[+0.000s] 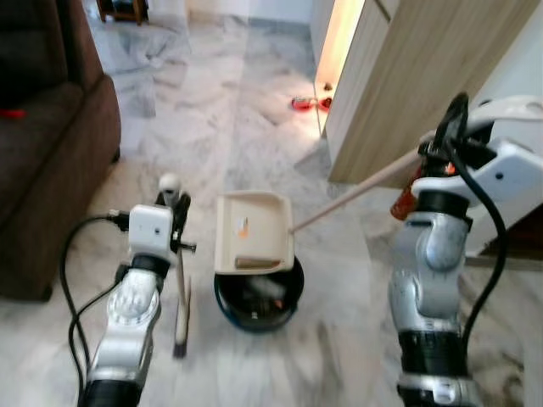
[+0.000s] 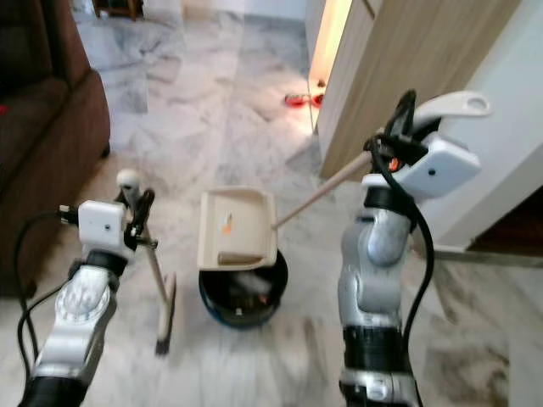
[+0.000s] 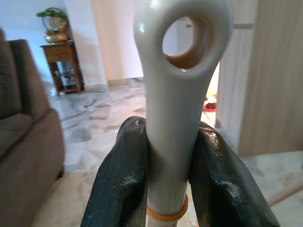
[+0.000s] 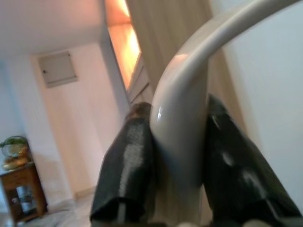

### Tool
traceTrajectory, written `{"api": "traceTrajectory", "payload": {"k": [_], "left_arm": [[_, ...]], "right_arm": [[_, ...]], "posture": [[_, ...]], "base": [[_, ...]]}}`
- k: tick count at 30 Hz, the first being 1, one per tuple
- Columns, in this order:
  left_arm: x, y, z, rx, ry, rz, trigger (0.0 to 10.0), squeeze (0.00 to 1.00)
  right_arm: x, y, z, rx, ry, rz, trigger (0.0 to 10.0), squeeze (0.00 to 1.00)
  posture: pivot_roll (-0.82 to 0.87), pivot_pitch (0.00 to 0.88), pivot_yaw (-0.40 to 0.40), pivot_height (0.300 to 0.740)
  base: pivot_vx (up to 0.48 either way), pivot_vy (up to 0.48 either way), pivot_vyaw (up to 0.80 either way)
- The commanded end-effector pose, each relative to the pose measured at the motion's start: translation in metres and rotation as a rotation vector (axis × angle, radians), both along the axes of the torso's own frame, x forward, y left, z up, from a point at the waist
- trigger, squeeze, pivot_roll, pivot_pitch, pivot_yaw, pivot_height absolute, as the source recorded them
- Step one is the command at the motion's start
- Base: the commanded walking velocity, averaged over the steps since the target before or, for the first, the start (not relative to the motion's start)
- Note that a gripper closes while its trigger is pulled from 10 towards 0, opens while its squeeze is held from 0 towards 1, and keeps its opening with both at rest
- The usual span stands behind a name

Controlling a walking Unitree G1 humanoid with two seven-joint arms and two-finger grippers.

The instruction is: Sweep floor

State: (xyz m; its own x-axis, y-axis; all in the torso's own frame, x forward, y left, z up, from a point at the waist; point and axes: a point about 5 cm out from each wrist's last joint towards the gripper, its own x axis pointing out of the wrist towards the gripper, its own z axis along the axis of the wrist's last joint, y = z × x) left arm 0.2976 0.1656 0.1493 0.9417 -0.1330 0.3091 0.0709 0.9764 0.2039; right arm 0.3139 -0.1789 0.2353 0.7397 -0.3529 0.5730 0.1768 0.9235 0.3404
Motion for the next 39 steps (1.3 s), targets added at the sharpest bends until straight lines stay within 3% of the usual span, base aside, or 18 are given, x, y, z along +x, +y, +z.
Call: {"api": "traceTrajectory", "payload": {"k": [1,18,21,26,32,39], "left_arm": [[0.000,-0.002,0.010,0.002,-0.047,-0.015,10.0,0.00],[0.000,-0.002,0.010,-0.002,-0.051,-0.016,10.0,0.00],[-0.001,-0.002,0.010,-0.003,-0.052,-0.017,10.0,0.00],[-0.001,-0.002,0.011,-0.006,-0.053,-0.020,10.0,0.00],[-0.001,-0.003,0.011,-0.006,-0.055,-0.026,10.0,0.00],[-0.001,-0.004,0.011,-0.008,-0.056,-0.032,10.0,0.00]], "right_arm": [[-0.005,0.002,0.020,-0.010,-0.098,-0.001,10.0,0.00],[-0.004,0.007,0.020,-0.020,-0.096,0.028,10.0,0.00],[-0.006,0.011,0.023,-0.079,-0.116,0.038,10.0,0.00],[-0.012,0.032,0.032,-0.201,-0.177,0.103,10.0,0.00],[-0.015,0.046,0.037,-0.245,-0.211,0.150,10.0,0.00],[-0.028,0.077,0.040,-0.342,-0.269,0.272,10.0,0.00]], "posture": [[0.22,0.117,-0.124,0.740],[0.22,0.119,-0.125,0.740],[0.22,0.119,-0.124,0.740],[0.22,0.120,-0.125,0.740],[0.22,0.121,-0.125,0.740],[0.22,0.121,-0.125,0.740]], "base": [[0.000,0.000,0.00],[0.058,0.000,0.00],[0.000,0.000,0.00],[0.000,0.000,0.00],[0.000,0.000,0.00],[0.000,0.000,0.00]]}}
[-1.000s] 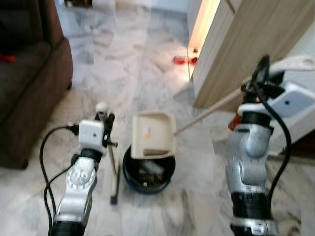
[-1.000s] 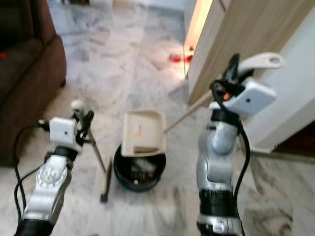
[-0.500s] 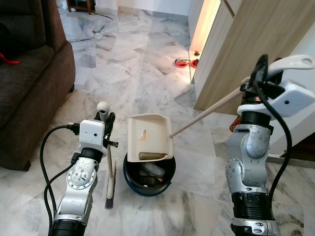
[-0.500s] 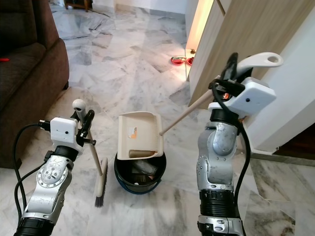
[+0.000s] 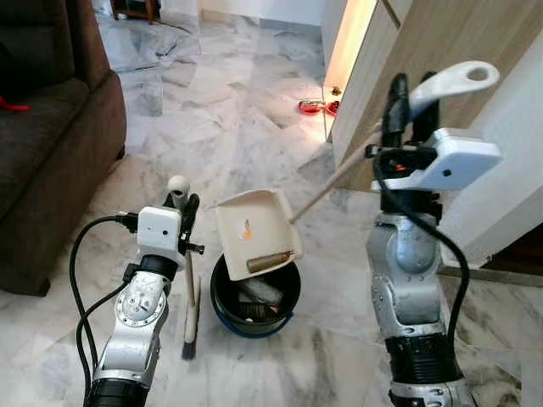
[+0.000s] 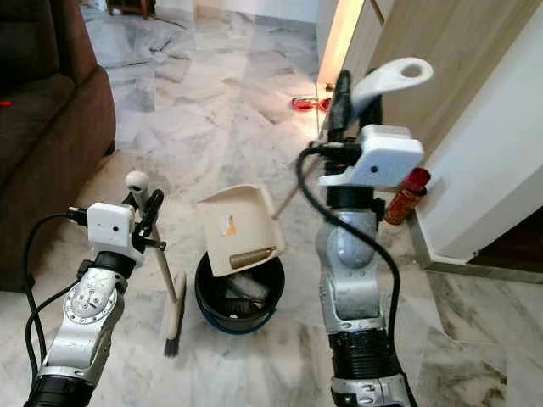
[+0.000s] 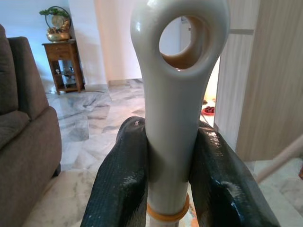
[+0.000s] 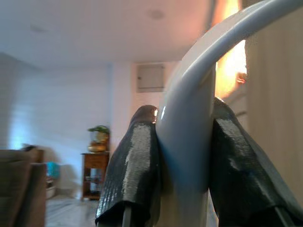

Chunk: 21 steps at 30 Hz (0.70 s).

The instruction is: Sweep floor

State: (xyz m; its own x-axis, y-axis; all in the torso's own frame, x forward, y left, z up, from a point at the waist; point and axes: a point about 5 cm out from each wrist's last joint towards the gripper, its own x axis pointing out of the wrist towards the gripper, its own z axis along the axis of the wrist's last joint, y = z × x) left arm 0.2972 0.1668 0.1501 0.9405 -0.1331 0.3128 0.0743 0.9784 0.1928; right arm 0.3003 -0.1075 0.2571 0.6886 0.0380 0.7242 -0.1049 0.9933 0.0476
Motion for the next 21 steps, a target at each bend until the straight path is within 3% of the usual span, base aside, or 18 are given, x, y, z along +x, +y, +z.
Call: {"api": "traceTrajectory", "payload": {"k": [1,5,17,21], "left_arm": [[-0.001,-0.005,0.010,0.003,-0.054,-0.027,10.0,0.00],[-0.001,-0.005,0.010,0.002,-0.055,-0.028,10.0,0.00],[-0.001,-0.005,0.011,-0.001,-0.058,-0.033,10.0,0.00],[-0.001,-0.006,0.011,-0.001,-0.058,-0.035,10.0,0.00]], "right_arm": [[-0.015,0.006,0.018,-0.021,-0.128,0.029,10.0,0.00],[-0.025,0.028,0.015,-0.107,-0.153,0.119,10.0,0.00],[-0.041,0.052,0.013,-0.311,-0.246,0.157,10.0,0.00],[-0.043,0.055,0.014,-0.322,-0.261,0.158,10.0,0.00]], "posture": [[0.22,0.121,-0.125,0.740],[0.22,0.123,-0.125,0.740],[0.22,0.124,-0.124,0.740],[0.22,0.124,-0.124,0.740]], "base": [[0.000,0.000,0.00],[0.000,0.000,0.00],[0.000,0.000,0.00],[0.000,0.000,0.00]]}}
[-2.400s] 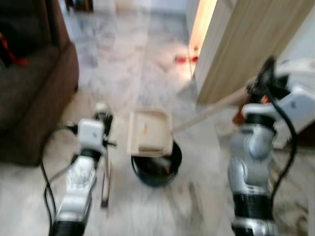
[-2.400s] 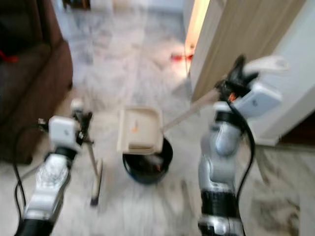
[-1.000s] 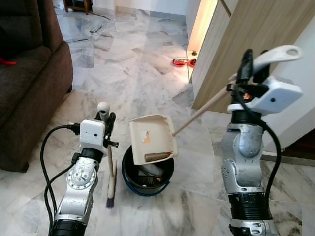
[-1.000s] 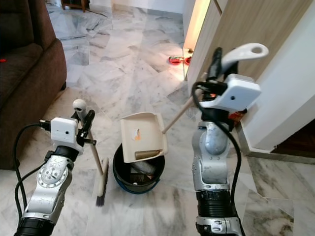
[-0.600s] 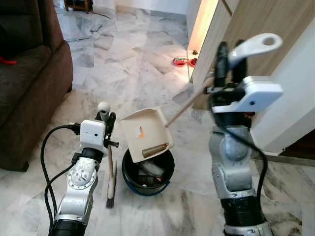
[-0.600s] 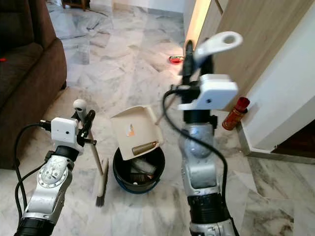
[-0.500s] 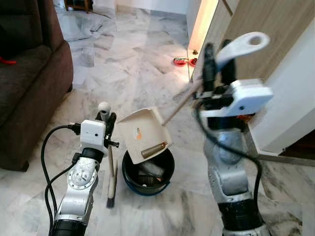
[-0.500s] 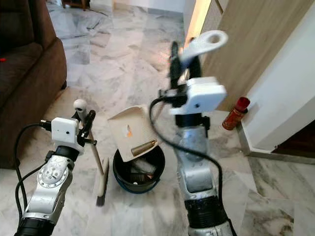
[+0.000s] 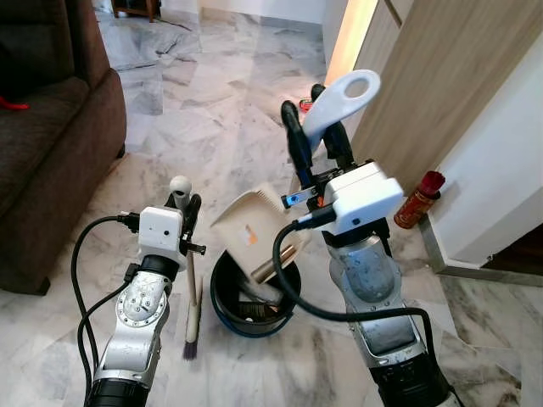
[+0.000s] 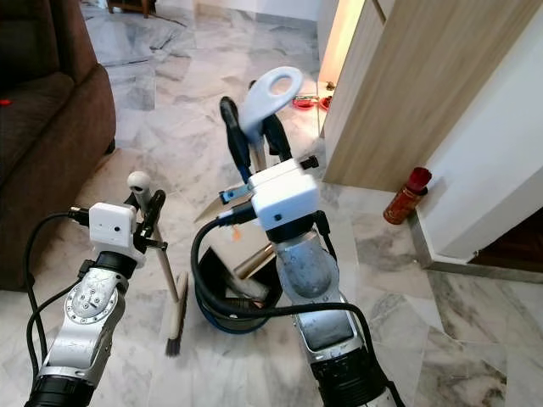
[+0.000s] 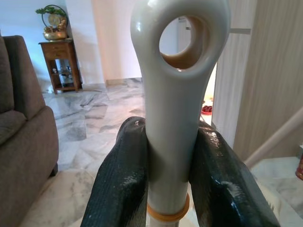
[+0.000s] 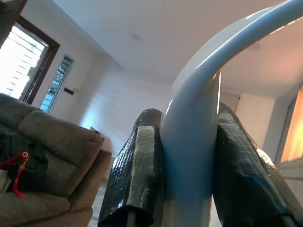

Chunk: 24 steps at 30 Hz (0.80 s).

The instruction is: Sweep floor

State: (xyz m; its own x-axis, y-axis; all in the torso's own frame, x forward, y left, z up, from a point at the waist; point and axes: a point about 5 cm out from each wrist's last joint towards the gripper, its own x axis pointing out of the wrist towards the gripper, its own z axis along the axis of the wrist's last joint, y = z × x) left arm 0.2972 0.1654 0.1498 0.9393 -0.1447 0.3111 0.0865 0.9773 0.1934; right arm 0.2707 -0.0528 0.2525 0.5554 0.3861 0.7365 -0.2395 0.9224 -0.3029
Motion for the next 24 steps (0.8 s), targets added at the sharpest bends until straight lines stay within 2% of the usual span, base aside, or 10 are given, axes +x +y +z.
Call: {"api": "traceTrajectory", "payload": {"k": [1,7,18,23,24], "left_arm": [[-0.001,-0.004,0.011,-0.003,-0.060,-0.023,10.0,0.00],[-0.002,-0.005,0.011,-0.004,-0.061,-0.025,10.0,0.00],[-0.001,-0.005,0.011,-0.004,-0.059,-0.026,10.0,0.00],[-0.001,-0.006,0.011,-0.005,-0.058,-0.029,10.0,0.00],[-0.001,-0.006,0.011,-0.005,-0.058,-0.030,10.0,0.00]], "right_arm": [[-0.013,0.001,0.019,0.022,-0.124,0.023,10.0,0.00],[-0.017,0.005,0.019,-0.037,-0.168,0.011,10.0,0.00],[-0.017,0.005,0.017,-0.061,-0.181,-0.012,10.0,0.00],[-0.008,-0.006,0.016,-0.067,-0.178,-0.101,10.0,0.00],[-0.003,-0.014,0.017,-0.077,-0.180,-0.154,10.0,0.00]], "posture": [[0.22,0.124,-0.124,0.740],[0.22,0.126,-0.125,0.740],[0.22,0.125,-0.126,0.740],[0.22,0.125,-0.126,0.740],[0.22,0.125,-0.125,0.740]], "base": [[0.000,0.000,0.00],[0.000,0.000,0.00],[0.000,0.000,0.00],[0.000,0.000,0.00],[0.000,0.000,0.00]]}}
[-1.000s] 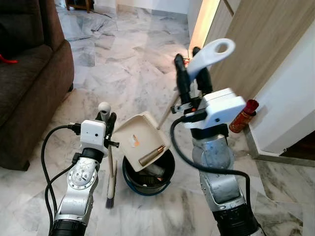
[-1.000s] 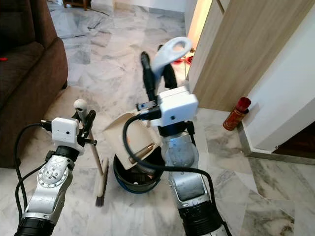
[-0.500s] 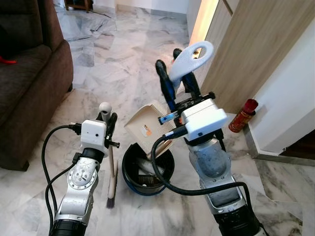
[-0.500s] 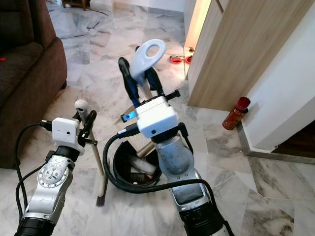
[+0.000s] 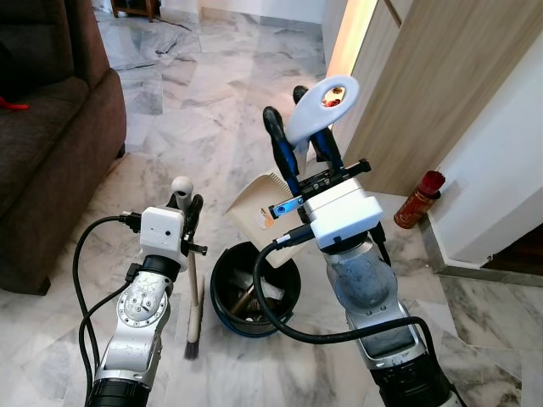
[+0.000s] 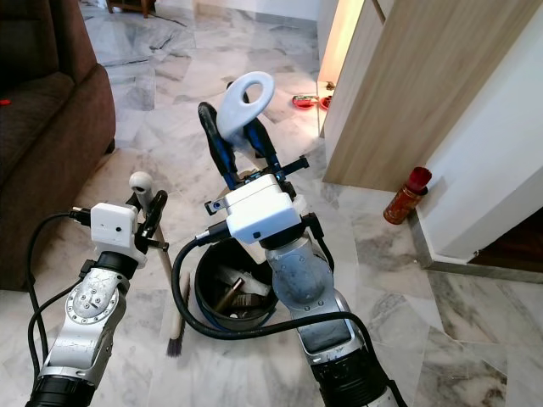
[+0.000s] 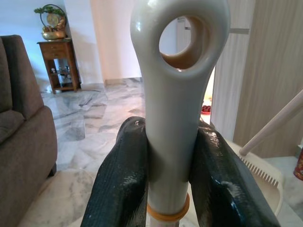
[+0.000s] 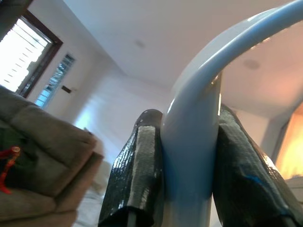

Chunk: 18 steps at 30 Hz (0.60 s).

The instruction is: Sweep floor

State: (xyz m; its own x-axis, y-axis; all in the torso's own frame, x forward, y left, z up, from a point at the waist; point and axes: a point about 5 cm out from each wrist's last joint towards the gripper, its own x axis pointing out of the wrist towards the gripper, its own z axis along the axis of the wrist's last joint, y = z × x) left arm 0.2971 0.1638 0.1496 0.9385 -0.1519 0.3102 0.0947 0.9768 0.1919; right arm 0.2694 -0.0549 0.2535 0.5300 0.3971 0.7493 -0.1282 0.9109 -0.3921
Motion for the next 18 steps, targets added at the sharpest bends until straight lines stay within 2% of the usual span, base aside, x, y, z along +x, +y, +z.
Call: {"api": "traceTrajectory", "payload": {"k": [1,5,8,12,13,14,18], "left_arm": [[-0.001,-0.005,0.011,-0.003,-0.059,-0.022,10.0,0.00],[-0.001,-0.004,0.011,-0.004,-0.059,-0.022,10.0,0.00],[-0.002,-0.005,0.011,-0.005,-0.058,-0.025,10.0,0.00],[-0.002,-0.005,0.011,-0.006,-0.058,-0.026,10.0,0.00],[-0.002,-0.005,0.011,-0.005,-0.057,-0.026,10.0,0.00],[-0.001,-0.005,0.010,-0.005,-0.057,-0.027,10.0,0.00],[-0.001,-0.005,0.011,-0.005,-0.056,-0.029,10.0,0.00]], "right_arm": [[0.004,-0.021,0.016,-0.006,-0.107,-0.120,10.0,0.00],[0.012,-0.041,0.020,-0.006,-0.121,-0.230,10.0,0.00],[0.025,-0.072,0.013,-0.009,-0.091,-0.386,10.0,0.00],[0.029,-0.083,0.008,-0.004,-0.068,-0.429,10.0,0.00],[0.031,-0.089,0.003,-0.005,-0.051,-0.450,10.0,0.00],[0.037,-0.099,-0.010,-0.030,-0.011,-0.505,10.0,0.00],[0.046,-0.113,-0.039,-0.118,0.079,-0.578,10.0,0.00]], "posture": [[0.22,0.125,-0.125,0.740],[0.22,0.125,-0.125,0.740],[0.22,0.125,-0.125,0.740],[0.22,0.125,-0.124,0.740],[0.22,0.126,-0.123,0.740],[0.22,0.125,-0.123,0.740],[0.22,0.125,-0.122,0.740]], "base": [[0.000,0.000,0.00],[0.000,0.000,0.00],[0.000,0.000,0.00],[0.000,0.000,0.00],[0.000,0.000,0.00],[0.000,0.000,0.00],[0.000,0.000,0.00]]}}
